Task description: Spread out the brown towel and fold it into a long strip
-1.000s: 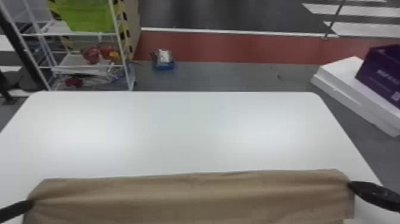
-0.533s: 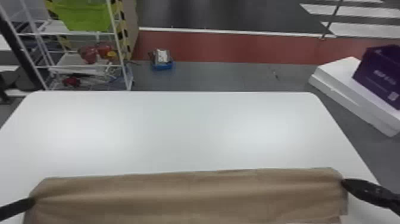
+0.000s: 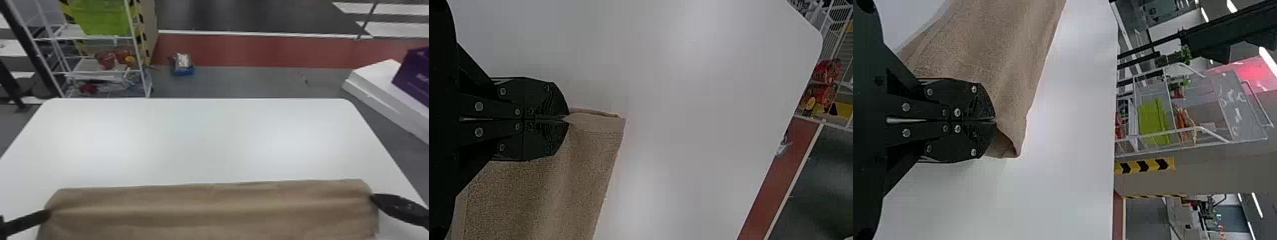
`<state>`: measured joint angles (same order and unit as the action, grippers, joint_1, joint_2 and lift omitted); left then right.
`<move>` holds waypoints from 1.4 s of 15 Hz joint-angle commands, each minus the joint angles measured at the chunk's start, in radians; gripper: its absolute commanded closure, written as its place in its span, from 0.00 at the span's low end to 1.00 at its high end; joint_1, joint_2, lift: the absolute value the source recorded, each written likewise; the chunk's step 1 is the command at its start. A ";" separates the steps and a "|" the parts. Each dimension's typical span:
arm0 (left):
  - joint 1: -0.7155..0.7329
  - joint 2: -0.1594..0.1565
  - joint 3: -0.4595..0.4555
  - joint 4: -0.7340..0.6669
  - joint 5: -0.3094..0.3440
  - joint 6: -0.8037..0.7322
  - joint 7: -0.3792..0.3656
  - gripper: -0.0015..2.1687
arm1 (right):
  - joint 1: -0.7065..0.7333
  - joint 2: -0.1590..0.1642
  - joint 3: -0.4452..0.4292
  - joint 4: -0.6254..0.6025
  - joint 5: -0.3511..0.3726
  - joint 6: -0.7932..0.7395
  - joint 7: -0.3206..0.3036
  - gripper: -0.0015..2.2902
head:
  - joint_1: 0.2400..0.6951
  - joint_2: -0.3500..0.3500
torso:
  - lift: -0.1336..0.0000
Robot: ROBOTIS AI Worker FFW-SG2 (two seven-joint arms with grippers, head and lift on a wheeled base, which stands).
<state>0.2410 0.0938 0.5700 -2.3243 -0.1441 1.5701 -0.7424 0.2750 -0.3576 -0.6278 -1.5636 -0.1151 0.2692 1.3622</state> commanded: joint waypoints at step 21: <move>-0.009 0.026 -0.010 -0.142 -0.058 0.001 -0.060 0.73 | -0.056 0.019 -0.013 0.109 0.005 -0.046 -0.057 0.61 | 1.00 0.41 | 0.08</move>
<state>0.2326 0.1181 0.5612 -2.4674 -0.1987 1.5701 -0.8029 0.2217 -0.3364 -0.6460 -1.4593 -0.1133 0.2253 1.3061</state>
